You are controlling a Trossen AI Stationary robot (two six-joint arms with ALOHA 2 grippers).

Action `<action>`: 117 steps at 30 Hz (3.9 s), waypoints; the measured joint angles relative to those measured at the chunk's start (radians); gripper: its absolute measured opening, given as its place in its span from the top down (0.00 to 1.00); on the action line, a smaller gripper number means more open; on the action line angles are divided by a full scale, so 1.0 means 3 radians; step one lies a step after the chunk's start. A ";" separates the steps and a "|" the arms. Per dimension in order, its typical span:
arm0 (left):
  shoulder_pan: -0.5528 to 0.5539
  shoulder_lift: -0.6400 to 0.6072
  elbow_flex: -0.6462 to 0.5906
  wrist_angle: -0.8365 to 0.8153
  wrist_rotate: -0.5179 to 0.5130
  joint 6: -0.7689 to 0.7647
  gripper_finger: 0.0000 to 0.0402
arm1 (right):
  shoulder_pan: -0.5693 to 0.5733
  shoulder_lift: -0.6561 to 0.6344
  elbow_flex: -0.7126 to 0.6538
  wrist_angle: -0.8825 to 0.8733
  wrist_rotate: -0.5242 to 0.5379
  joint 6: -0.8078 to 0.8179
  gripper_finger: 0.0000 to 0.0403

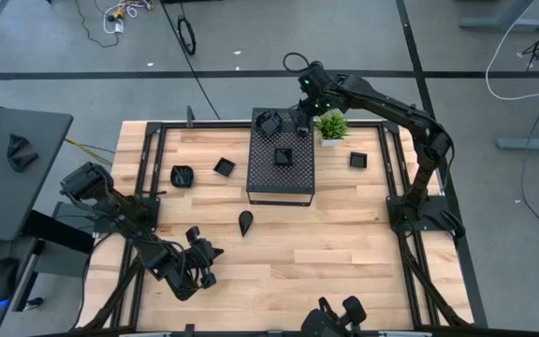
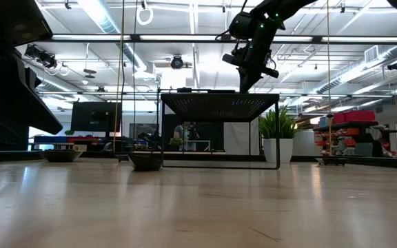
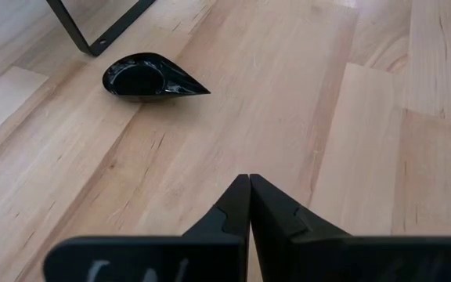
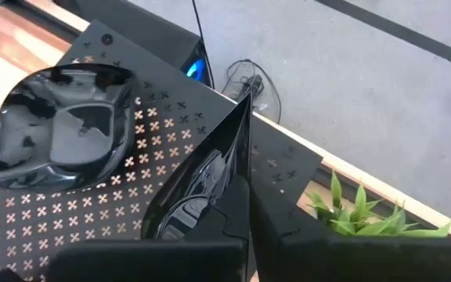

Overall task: Pick & Place Mini shaped plates
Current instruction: Stack the black drop-shaped plate on top of the black drop-shaped plates on the shelf, then stack the black square-shaped plate on top of the black square-shaped plates on the shelf

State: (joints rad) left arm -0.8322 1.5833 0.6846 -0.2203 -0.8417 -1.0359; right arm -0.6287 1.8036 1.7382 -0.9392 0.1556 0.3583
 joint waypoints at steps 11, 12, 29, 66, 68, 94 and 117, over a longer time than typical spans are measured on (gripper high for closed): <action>0.0012 0.0000 0.0000 0.0035 -0.0038 0.0001 0.96 | 0.0001 0.0034 -0.0038 -0.0048 0.0010 0.0120 1.00; 0.0013 0.0000 0.0000 0.0036 -0.0038 0.0001 0.96 | 0.0001 0.0034 -0.0068 -0.0049 0.0015 0.0149 1.00; 0.0015 0.0000 0.0000 0.0076 -0.0062 0.0006 0.96 | -0.0003 0.0030 -0.0397 0.0257 0.0038 0.0160 0.93; 0.0112 0.0000 0.0000 0.0111 -0.0088 0.0016 0.96 | 0.0050 -0.0321 -0.0830 0.0334 -0.0279 0.0257 0.99; 0.0116 0.0000 0.0000 0.0111 -0.0088 0.0037 0.96 | 0.0052 -0.0321 -0.0830 0.0331 -0.0282 0.0254 0.98; 0.0125 0.0000 0.0000 0.0118 -0.0034 0.0033 0.96 | 0.2699 -0.0958 -0.0928 0.0337 0.1636 -0.0091 0.98; 0.0327 0.0000 0.0001 0.0197 0.0046 0.0289 0.96 | 0.1353 -0.1739 -0.3308 -0.0265 0.0379 -0.0605 0.99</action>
State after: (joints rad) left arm -0.7342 1.5833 0.6849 -0.1613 -0.8279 -0.9491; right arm -0.2229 1.2820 0.7457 -1.0186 0.2694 0.1769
